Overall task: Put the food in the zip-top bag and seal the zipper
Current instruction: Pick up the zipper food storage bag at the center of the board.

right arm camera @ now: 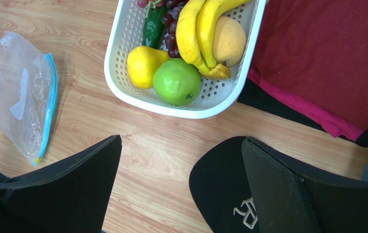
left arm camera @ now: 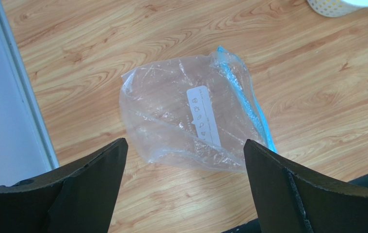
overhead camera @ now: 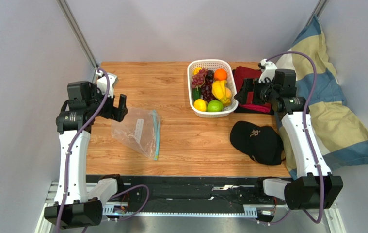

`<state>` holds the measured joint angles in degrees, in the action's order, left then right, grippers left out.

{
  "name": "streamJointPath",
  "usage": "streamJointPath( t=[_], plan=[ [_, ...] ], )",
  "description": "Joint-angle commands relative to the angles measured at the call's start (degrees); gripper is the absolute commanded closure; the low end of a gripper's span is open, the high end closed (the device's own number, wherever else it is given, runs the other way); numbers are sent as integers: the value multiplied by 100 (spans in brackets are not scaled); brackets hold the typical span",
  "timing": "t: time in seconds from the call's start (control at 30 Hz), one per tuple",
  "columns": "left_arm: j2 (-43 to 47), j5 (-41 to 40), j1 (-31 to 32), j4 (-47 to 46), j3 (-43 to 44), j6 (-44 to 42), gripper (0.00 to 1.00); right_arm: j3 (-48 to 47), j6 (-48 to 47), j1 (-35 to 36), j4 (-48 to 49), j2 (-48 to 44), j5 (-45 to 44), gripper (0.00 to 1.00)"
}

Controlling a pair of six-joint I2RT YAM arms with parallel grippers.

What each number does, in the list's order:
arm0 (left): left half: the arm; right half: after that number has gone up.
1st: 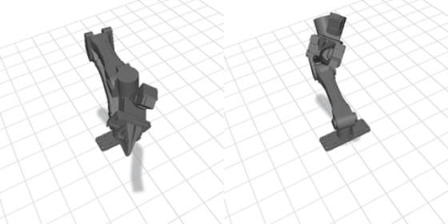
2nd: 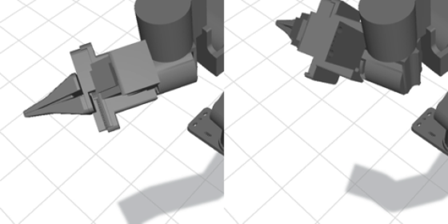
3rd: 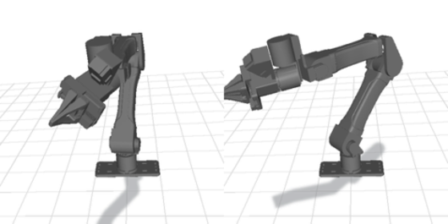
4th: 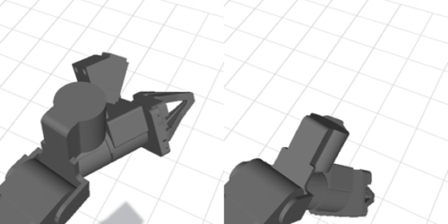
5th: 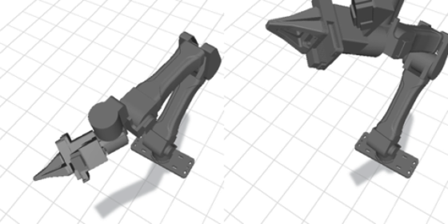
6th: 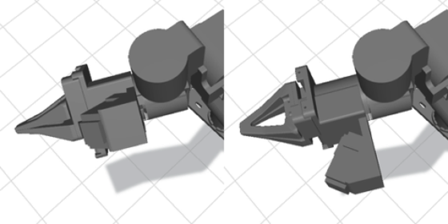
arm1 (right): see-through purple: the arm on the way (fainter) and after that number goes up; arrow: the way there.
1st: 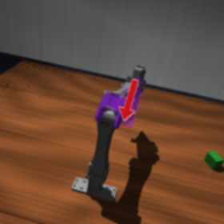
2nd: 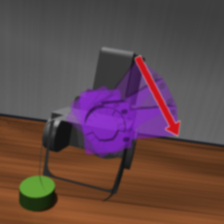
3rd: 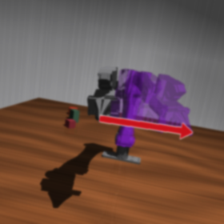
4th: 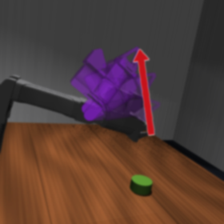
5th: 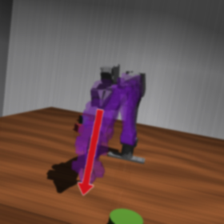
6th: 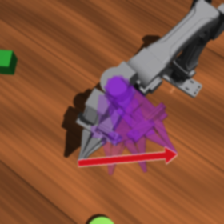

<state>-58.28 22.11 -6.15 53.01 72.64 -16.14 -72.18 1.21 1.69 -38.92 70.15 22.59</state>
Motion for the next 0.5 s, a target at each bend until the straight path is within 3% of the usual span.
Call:
streamJointPath(
  t=[0.0,0.27,0.33,0.47],
  plan=[
    [-51,-146,167,190,-5,-721,1,46,-16,-11,253,-63,307,0],
    [-166,-302,588,482,-250,-2174,1,38,72,-2,297,86,580,0],
    [-315,-540,1008,307,-320,-2078,1,46,116,-2,340,130,606,0],
    [-570,-1382,1897,-299,-644,-773,1,38,142,6,358,245,668,0]
  ],
)
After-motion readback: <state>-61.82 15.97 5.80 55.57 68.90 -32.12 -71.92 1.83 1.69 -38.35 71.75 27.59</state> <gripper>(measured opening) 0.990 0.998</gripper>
